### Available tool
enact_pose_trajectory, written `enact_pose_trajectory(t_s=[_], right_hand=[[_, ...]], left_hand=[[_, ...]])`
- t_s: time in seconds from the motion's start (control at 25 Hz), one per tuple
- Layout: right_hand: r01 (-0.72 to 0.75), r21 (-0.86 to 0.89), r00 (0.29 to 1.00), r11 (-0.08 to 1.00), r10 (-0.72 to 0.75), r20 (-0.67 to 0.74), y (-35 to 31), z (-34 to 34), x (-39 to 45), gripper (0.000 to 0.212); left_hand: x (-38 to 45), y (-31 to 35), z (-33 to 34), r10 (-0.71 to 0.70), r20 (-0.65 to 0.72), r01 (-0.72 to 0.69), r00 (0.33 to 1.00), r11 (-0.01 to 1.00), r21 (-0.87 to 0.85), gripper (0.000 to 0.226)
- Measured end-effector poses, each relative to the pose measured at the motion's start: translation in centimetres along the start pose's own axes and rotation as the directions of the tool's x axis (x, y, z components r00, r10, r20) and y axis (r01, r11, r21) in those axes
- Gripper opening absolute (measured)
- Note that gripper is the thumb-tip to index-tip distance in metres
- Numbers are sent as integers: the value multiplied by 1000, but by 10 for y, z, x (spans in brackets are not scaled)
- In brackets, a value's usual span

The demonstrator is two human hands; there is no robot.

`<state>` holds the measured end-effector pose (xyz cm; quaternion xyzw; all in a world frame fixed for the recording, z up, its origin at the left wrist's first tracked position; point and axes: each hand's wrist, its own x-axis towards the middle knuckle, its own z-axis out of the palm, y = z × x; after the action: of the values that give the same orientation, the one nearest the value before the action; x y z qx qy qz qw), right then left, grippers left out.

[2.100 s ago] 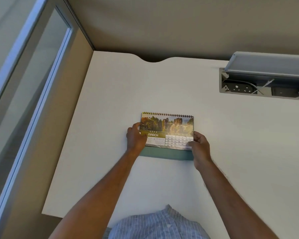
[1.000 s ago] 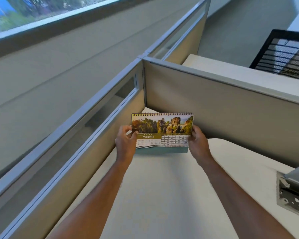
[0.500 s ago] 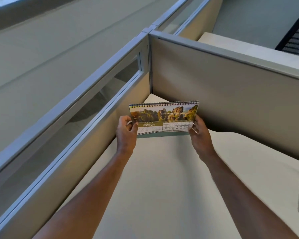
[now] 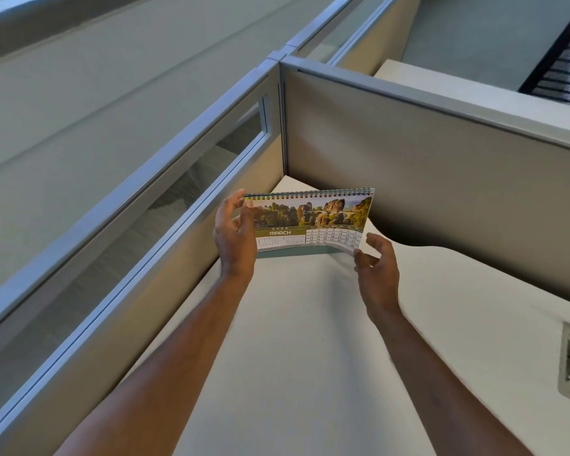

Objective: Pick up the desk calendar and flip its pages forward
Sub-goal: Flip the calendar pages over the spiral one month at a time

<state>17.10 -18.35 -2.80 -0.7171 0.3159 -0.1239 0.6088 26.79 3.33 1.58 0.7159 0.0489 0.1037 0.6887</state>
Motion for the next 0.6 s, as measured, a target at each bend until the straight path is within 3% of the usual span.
enact_pose_trajectory(t_s=[0.16, 0.32, 0.44, 0.6], right_hand=[[19, 13, 999, 1000, -19, 33, -12, -8, -1, 35], [26, 85, 996, 996, -33, 85, -31, -17, -5, 17], [7, 182, 994, 983, -26, 105, -51, -23, -7, 23], [17, 239, 994, 971, -42, 101, -83, -23, -1, 25]], left_hand=[[6, 9, 3, -4, -73, 6, 997, 999, 31, 14], [12, 17, -1, -131, 13, 132, 991, 986, -105, 5], [15, 24, -4, -176, 76, 186, 981, 969, -163, 8], [16, 28, -6, -186, 77, 192, 980, 977, -94, 9]])
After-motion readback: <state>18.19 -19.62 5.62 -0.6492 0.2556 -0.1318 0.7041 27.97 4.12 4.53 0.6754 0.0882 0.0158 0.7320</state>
